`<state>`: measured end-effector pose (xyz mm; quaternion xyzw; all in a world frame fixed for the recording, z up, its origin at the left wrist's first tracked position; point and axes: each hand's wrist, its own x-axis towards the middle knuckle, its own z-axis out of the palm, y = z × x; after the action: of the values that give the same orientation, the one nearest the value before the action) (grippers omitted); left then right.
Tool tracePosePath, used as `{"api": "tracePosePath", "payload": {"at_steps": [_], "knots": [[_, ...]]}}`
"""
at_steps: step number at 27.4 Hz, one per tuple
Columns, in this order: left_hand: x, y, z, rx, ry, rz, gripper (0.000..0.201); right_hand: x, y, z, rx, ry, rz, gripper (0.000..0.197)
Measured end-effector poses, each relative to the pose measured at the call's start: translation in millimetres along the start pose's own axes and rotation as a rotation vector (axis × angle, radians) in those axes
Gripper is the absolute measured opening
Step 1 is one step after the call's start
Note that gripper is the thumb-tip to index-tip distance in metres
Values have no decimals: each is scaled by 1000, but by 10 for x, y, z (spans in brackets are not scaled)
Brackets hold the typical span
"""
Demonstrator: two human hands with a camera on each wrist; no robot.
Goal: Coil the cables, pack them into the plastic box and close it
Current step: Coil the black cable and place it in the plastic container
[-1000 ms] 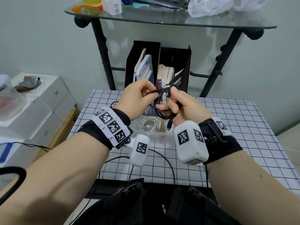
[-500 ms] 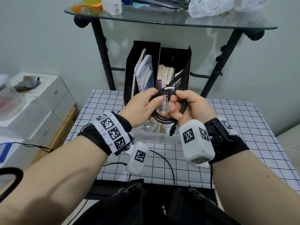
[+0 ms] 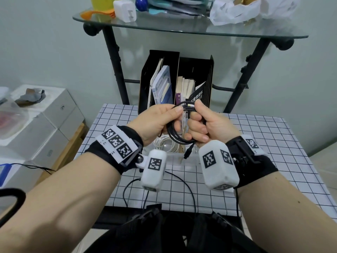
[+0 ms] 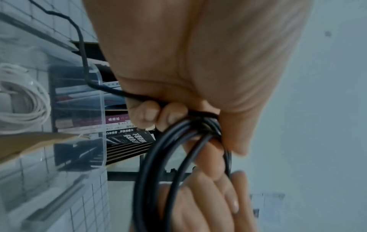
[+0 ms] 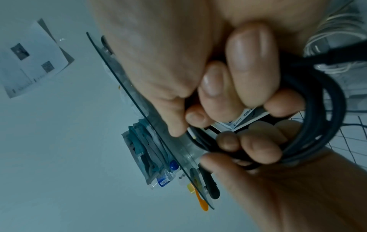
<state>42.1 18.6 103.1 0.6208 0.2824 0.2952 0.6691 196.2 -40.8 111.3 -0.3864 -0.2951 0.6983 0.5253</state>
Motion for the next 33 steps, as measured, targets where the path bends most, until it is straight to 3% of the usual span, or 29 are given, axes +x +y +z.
{"api": "tracePosePath", "payload": {"at_steps": [2, 6, 9, 12, 15, 18, 23, 29, 33], "knots": [[23, -1, 24, 51, 69, -24, 41, 8, 17, 15, 9, 47, -25, 45], [78, -8, 78, 186, 128, 67, 40, 26, 73, 51, 40, 101, -65, 40], [120, -15, 57, 132, 137, 56, 41, 24, 65, 57, 131, 36, -82, 34], [146, -36, 64, 17, 125, 0, 43, 29, 29, 64, 187, -54, -51, 44], [150, -124, 36, -3, 149, -65, 51, 50, -30, 25, 287, -43, -52, 46], [105, -271, -33, 79, 137, -96, 52, 50, -135, -57, 358, 27, -109, 52], [11, -420, -153, 350, 115, -124, 24, -10, -259, -216, 549, 148, -187, 54], [-84, -518, -336, 554, 138, -164, 12, -106, -463, -326, 677, 355, -368, 47], [-43, -404, -172, 687, 21, -151, 12, -79, -408, -297, 628, 461, -420, 44]]}}
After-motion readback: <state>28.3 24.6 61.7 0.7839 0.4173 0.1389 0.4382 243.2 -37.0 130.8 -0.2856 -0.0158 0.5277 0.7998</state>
